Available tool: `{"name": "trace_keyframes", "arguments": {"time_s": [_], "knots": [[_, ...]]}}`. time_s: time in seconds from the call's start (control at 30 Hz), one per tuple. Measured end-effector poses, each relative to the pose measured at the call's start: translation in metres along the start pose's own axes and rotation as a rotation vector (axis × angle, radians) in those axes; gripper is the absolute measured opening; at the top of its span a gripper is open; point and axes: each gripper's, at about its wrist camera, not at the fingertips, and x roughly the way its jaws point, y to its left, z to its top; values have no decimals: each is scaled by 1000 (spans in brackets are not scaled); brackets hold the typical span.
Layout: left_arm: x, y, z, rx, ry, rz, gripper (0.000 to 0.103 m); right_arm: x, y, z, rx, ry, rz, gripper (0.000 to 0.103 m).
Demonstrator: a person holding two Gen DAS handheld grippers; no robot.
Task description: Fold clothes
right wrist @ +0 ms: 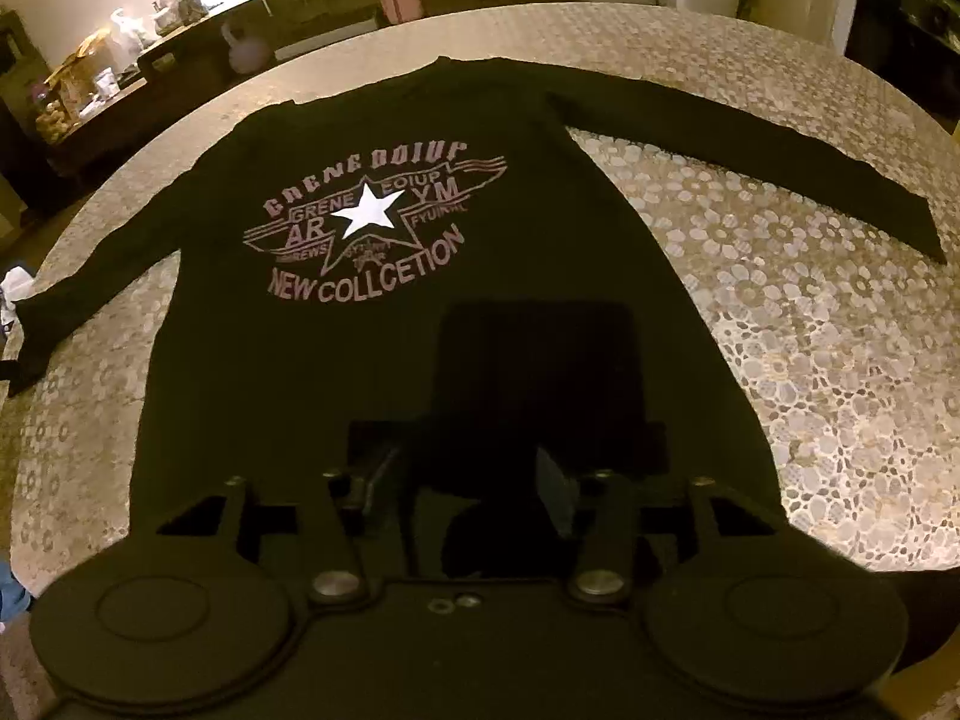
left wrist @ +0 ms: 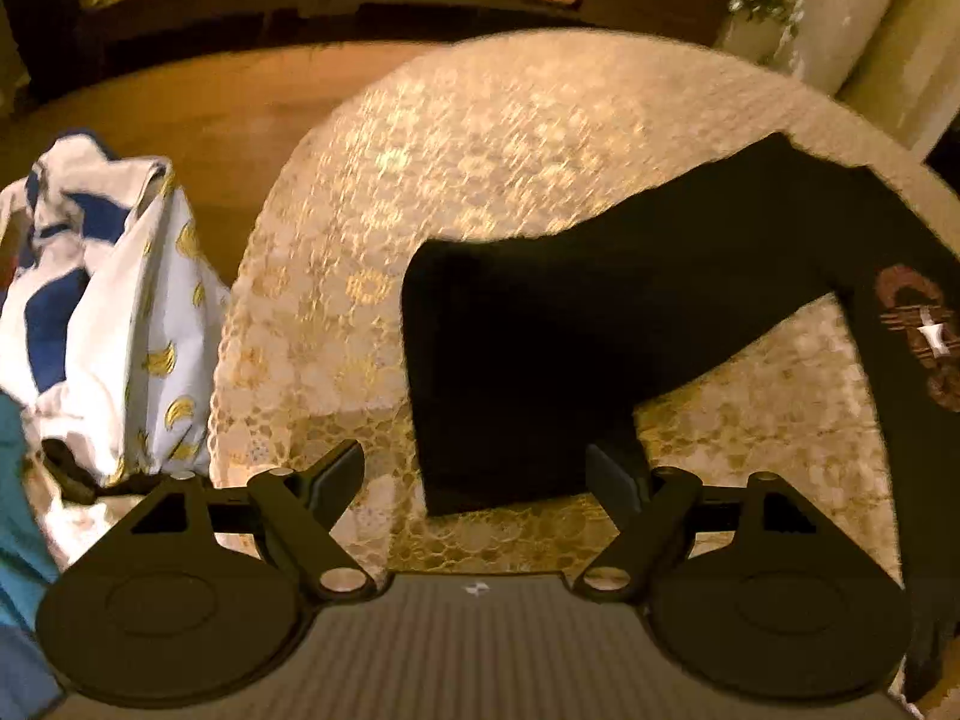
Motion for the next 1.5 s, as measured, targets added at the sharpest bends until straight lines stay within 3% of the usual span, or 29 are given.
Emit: {"name": "trace_keyframes", "arguments": {"time_s": [0.1, 0.2, 0.37, 0.43, 0.63, 1.0, 1.2, 1.5], "knots": [[1, -8, -2, 33, -3, 26, 79, 3, 1, -1, -5, 1, 1, 103], [0, -14, -3, 53, -16, 39, 65, 7, 2, -3, -4, 2, 4, 103], [-2, -23, -1, 62, -26, 14, 14, 14, 1, -8, 3, 12, -3, 103], [-3, -24, -1, 66, -24, 2, 7, 15, 1, -10, 8, 15, 1, 103], [-14, -9, 3, 61, -42, 7, 5, 15, 2, -12, -15, 8, -10, 103], [-27, 56, 36, 91, -74, 178, 6, 17, 7, -15, -42, -5, -37, 103], [-19, 79, 52, 38, -42, 142, 6, 19, 13, -16, -54, -6, -64, 103], [-16, 80, 24, 56, 20, 113, 6, 20, 20, -17, -54, -22, -83, 103]]}}
